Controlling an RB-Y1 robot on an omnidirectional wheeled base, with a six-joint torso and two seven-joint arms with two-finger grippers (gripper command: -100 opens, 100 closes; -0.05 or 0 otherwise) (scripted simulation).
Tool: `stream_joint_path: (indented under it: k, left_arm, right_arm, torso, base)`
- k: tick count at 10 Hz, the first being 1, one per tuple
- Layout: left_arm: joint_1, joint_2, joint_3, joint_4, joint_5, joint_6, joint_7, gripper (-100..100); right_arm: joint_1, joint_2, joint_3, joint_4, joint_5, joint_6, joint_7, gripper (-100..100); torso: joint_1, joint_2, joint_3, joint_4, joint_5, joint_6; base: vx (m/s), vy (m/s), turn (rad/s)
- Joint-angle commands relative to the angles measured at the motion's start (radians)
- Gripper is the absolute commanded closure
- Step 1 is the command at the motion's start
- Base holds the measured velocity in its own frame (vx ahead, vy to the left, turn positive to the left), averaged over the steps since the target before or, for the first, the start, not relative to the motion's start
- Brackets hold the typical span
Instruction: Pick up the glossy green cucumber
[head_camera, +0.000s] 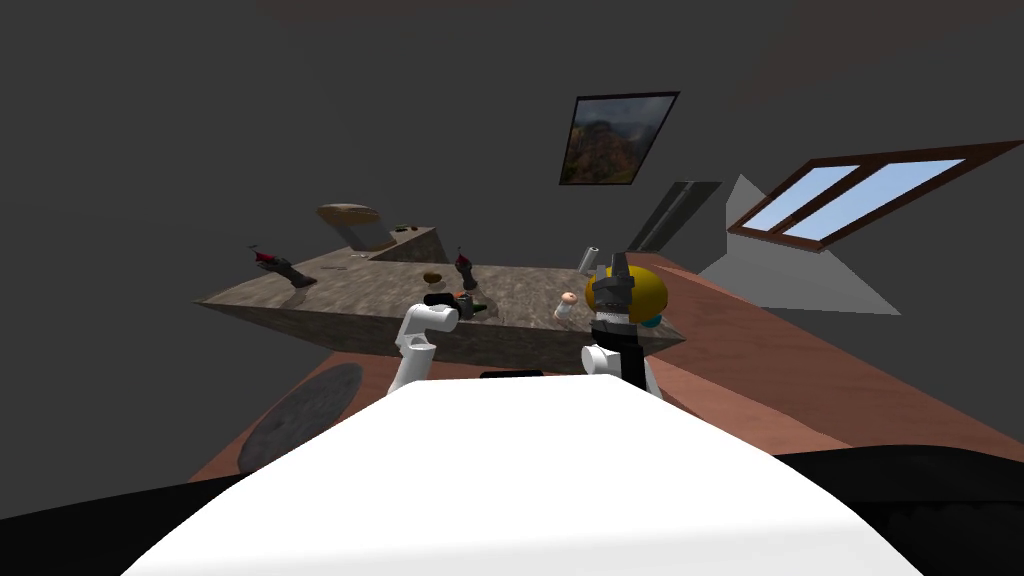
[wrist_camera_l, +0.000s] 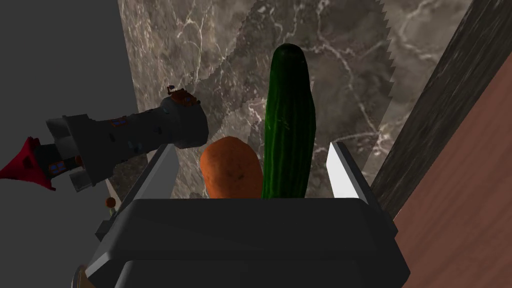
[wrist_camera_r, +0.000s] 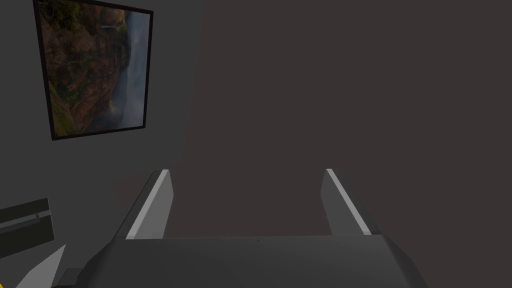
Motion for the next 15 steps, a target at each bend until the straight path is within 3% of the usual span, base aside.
stream_joint_path:
  k: [1,11,14,15]
  left_arm:
    - [-0.012,0.000,0.002,0.011,-0.001,0.039,0.007,-100]
    - [-0.107,0.021,0.022,0.108,-0.009,0.297,0.071,-100]
    - [-0.122,0.038,0.031,0.127,-0.012,0.350,0.084,-100]
    - [-0.121,0.034,0.030,0.123,-0.011,0.338,0.081,-100]
  right_arm:
    - [0.000,0.000,0.000,0.000,0.000,0.000,0.000,0]
    - [0.000,0.000,0.000,0.000,0.000,0.000,0.000,0]
    - [0.000,0.000,0.000,0.000,0.000,0.000,0.000,0]
    - [0.000,0.000,0.000,0.000,0.000,0.000,0.000,0]
  torso:
    - [0.000,0.000,0.000,0.000,0.000,0.000]
    - [0.001,0.000,0.000,0.000,0.000,0.000]
    - [0.001,0.001,0.001,0.000,0.000,0.000]
    - [0.001,0.002,0.001,0.000,0.000,0.000]
  base:
    - [0.027,0.003,-0.039]
    - [0.031,0.017,-0.051]
    - [0.019,0.026,-0.045]
    - [0.005,0.007,-0.021]
